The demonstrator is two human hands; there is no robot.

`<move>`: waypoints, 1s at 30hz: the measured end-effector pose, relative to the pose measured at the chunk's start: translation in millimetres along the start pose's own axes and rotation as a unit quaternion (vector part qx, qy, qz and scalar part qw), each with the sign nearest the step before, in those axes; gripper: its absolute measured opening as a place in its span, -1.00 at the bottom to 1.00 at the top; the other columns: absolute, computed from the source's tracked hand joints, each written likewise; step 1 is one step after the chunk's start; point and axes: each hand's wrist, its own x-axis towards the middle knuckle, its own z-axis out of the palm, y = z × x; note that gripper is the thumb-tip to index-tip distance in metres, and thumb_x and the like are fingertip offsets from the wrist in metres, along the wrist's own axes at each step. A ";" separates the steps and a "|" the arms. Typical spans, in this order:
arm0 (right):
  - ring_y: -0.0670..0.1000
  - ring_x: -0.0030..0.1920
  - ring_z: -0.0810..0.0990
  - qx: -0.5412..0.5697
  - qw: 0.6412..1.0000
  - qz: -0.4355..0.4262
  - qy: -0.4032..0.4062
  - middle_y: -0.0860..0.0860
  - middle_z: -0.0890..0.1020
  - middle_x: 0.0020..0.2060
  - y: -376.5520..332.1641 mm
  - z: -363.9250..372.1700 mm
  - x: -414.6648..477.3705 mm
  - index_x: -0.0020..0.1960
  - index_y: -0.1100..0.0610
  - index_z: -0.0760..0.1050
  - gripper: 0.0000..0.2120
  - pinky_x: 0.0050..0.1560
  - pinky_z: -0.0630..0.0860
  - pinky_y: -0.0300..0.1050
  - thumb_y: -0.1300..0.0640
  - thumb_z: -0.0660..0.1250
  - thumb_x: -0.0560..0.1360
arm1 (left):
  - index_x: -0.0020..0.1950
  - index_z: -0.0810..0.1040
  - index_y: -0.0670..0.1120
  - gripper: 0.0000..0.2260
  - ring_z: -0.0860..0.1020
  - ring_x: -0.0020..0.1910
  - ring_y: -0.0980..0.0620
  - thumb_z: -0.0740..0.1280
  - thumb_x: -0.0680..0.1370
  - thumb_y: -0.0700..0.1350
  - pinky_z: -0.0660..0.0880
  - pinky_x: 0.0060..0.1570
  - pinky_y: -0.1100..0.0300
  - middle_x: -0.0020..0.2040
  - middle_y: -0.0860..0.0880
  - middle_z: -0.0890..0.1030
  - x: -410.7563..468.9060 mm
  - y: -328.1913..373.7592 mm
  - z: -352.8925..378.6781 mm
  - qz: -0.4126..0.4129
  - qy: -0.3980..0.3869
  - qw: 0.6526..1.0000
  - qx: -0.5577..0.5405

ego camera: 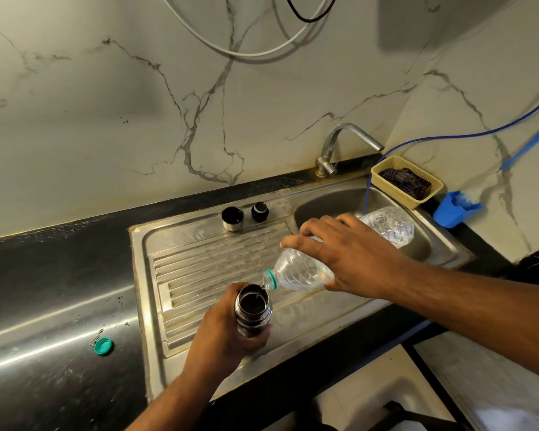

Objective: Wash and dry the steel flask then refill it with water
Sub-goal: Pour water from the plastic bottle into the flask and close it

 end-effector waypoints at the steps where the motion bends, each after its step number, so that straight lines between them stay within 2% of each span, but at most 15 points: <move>1: 0.03 0.21 0.50 0.001 1.000 0.001 0.002 0.01 0.46 0.29 -0.1 -0.1 -0.4 0.54 -0.14 0.18 0.00 0.16 0.49 0.06 -0.12 0.65 0.25 | 0.20 0.42 0.24 -0.43 0.61 -0.03 0.21 0.60 0.28 0.12 0.55 -0.06 0.21 0.05 0.29 0.61 0.0 0.1 0.0 -0.001 0.000 1.000 0.000; 6: 0.04 0.21 0.50 0.002 1.000 -0.002 0.003 0.01 0.47 0.29 -1.4 -0.3 -1.6 0.54 -0.14 0.18 0.01 0.16 0.48 0.05 -0.12 0.66 0.24 | 0.20 0.43 0.23 -0.43 0.61 -0.03 0.19 0.59 0.28 0.14 0.57 -0.06 0.17 0.03 0.28 0.62 0.1 0.6 0.1 -0.003 0.000 1.000 -0.004; 15: 0.04 0.29 0.46 -0.004 1.000 -0.004 -0.013 0.02 0.43 0.36 -1.1 -3.4 -0.4 0.57 -0.16 0.14 -0.02 0.25 0.45 0.07 -0.13 0.62 0.31 | 0.20 0.42 0.25 -0.42 0.61 -0.02 0.22 0.61 0.28 0.10 0.54 -0.05 0.24 0.05 0.31 0.61 -0.3 2.2 -0.8 0.000 -0.001 1.000 -0.001; 20: 0.04 0.29 0.46 -0.003 1.000 -0.006 -0.013 0.02 0.43 0.36 -1.4 -3.6 -0.1 0.57 -0.15 0.15 -0.03 0.25 0.45 0.08 -0.13 0.61 0.31 | 0.21 0.43 0.24 -0.42 0.61 -0.01 0.21 0.61 0.28 0.10 0.55 -0.04 0.21 0.04 0.29 0.62 -0.3 1.6 -0.8 -0.003 -0.003 1.000 -0.006; 25: 0.05 0.27 0.48 -0.009 1.000 -0.006 -0.008 0.02 0.44 0.34 -0.3 -2.0 0.4 0.56 -0.15 0.16 -0.01 0.22 0.47 0.09 -0.13 0.63 0.28 | 0.20 0.41 0.28 -0.42 0.60 -0.01 0.24 0.62 0.29 0.08 0.53 -0.06 0.30 0.05 0.32 0.60 -0.9 2.4 -1.4 0.002 -0.003 1.000 -0.001; 30: 0.04 0.24 0.49 -0.010 1.000 -0.005 0.001 0.02 0.45 0.32 0.1 -1.7 -0.6 0.55 -0.15 0.17 0.00 0.19 0.49 0.09 -0.12 0.65 0.26 | 0.21 0.42 0.26 -0.42 0.61 -0.01 0.23 0.60 0.28 0.12 0.54 -0.05 0.24 0.05 0.31 0.61 -0.9 1.0 -0.6 0.000 -0.004 1.000 -0.004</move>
